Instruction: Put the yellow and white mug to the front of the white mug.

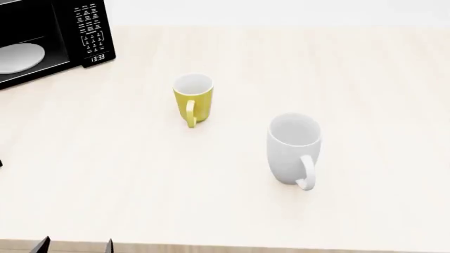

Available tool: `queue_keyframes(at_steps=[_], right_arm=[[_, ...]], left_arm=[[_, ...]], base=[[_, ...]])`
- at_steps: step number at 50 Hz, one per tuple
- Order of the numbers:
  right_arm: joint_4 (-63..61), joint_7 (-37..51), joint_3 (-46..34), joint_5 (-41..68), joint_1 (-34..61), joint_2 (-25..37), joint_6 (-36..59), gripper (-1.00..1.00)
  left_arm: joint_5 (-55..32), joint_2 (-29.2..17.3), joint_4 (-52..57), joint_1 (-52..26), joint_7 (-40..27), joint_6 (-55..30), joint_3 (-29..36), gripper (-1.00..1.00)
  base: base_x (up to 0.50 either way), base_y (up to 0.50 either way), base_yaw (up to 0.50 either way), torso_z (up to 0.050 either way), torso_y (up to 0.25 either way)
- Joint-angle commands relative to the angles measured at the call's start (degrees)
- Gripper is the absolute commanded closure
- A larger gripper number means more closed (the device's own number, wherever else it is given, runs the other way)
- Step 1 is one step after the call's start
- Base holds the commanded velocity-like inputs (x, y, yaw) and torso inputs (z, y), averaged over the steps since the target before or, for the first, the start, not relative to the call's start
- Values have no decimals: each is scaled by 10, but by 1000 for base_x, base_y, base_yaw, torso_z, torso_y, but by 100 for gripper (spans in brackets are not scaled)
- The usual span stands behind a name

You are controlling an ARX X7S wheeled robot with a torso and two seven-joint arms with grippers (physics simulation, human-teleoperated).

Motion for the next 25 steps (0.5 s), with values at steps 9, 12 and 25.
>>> queue_keyframes(at_steps=[9, 12, 25], right_arm=[[-87, 29, 0, 11, -19, 5, 31, -100], [-83, 30, 8, 18, -22, 6, 25, -100], [-77, 31, 9, 31, -24, 13, 18, -100]], left_arm=[[-15, -12, 3, 3, -6, 10, 14, -100], [-6, -14, 11, 16, -13, 56, 11, -100], [20, -28, 117, 43, -48, 26, 14, -100]], base=[[11, 0, 0, 0, 0], [104, 0, 0, 0, 0], [372, -43, 0, 0, 0]])
